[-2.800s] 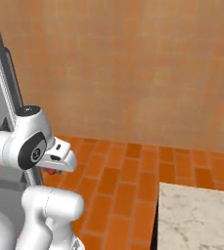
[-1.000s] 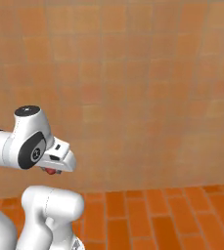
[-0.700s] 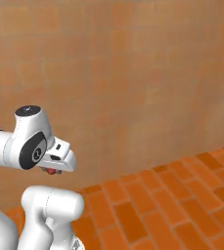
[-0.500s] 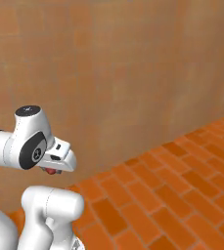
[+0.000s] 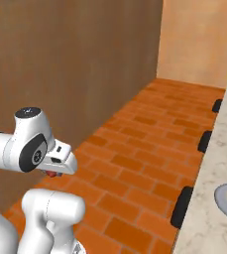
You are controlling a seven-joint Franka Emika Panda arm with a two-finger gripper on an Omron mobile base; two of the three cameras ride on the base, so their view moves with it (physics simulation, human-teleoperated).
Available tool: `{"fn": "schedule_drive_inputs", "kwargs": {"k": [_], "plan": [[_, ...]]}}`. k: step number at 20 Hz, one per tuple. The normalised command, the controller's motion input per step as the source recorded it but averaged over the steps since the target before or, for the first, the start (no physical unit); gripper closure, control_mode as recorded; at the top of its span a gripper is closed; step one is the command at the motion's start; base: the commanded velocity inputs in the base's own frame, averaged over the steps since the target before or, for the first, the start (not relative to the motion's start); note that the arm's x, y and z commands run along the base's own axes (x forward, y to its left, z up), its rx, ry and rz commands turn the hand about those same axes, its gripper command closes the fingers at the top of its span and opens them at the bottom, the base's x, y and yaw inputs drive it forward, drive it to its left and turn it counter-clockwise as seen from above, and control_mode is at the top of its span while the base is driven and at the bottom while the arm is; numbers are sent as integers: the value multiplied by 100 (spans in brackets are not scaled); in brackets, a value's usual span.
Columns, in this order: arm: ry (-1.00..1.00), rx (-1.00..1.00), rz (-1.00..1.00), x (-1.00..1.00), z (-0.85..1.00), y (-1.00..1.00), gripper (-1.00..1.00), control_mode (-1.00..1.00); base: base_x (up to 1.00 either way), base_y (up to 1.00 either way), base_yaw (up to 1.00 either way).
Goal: Take the strawberry from the fridge and place it on top of the pancake, located on the dining counter.
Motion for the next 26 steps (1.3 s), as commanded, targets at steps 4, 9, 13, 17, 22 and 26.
{"fn": "schedule_drive_inputs", "kwargs": {"k": [4, 9, 13, 17, 22, 26], "plan": [[0, 0, 0, 0, 0, 0, 100, 100, 39, 31, -83], [0, 0, 0, 0, 0, 0, 100, 100, 28, 22, -86], [0, 0, 0, 0, 0, 0, 100, 100, 21, 23, -87], [0, 0, 0, 0, 0, 0, 100, 100, 24, 27, -86], [0, 0, 0, 0, 0, 0, 100, 100, 29, 42, -80], [0, 0, 0, 0, 0, 0, 100, 100, 23, 63, -73]]}}
